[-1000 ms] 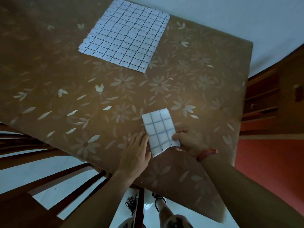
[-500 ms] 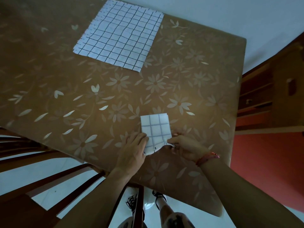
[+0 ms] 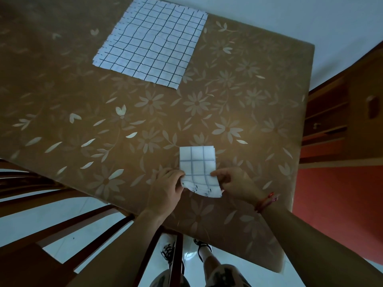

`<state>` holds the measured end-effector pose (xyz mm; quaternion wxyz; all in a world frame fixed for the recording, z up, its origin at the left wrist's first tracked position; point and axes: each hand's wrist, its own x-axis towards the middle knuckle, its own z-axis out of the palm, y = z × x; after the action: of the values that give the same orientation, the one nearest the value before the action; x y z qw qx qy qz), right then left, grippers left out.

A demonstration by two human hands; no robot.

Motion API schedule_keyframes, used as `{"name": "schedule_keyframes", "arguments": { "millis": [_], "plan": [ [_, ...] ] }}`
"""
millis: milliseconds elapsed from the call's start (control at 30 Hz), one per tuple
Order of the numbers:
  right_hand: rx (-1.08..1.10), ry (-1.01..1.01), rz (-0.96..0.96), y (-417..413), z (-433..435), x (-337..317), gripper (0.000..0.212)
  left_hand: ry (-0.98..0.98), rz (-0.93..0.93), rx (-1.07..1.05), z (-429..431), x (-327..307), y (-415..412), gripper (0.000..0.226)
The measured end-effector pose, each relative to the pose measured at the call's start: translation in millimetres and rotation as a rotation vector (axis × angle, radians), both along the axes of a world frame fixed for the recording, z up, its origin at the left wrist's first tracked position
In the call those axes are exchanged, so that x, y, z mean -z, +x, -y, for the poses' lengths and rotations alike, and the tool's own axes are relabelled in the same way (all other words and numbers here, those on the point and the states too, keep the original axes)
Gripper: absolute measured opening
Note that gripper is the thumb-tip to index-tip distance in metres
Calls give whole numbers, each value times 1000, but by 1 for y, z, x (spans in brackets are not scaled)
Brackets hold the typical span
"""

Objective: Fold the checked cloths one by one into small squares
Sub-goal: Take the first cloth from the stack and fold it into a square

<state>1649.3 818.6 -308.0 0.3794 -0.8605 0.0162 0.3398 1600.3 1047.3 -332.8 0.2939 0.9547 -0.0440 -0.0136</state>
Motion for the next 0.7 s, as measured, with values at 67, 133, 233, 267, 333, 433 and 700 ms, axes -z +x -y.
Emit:
{"name": "schedule_keyframes", "arguments": {
  "millis": [67,133,233,267,333,433,700],
  "plan": [
    [-120,-96,111,-1,0,0,43,-40,-42,-86,2,-3,4,20],
    [-188,-152,220,-3,-2,0,38,-51,-57,-137,3,-7,8,12],
    [-169,-145,341,-4,-2,5,28,-32,-99,-151,4,-12,15,13],
    [-146,-137,362,-3,-2,6,25,-49,-117,-164,3,-12,16,11],
    [-110,-132,408,1,-2,9,16,-98,-132,-192,2,-9,20,9],
    [-46,-123,420,7,-5,7,12,-141,-215,-217,-2,-6,25,19],
    [104,-147,318,24,-13,10,17,-232,-201,-279,-4,0,41,9]
  ]
}}
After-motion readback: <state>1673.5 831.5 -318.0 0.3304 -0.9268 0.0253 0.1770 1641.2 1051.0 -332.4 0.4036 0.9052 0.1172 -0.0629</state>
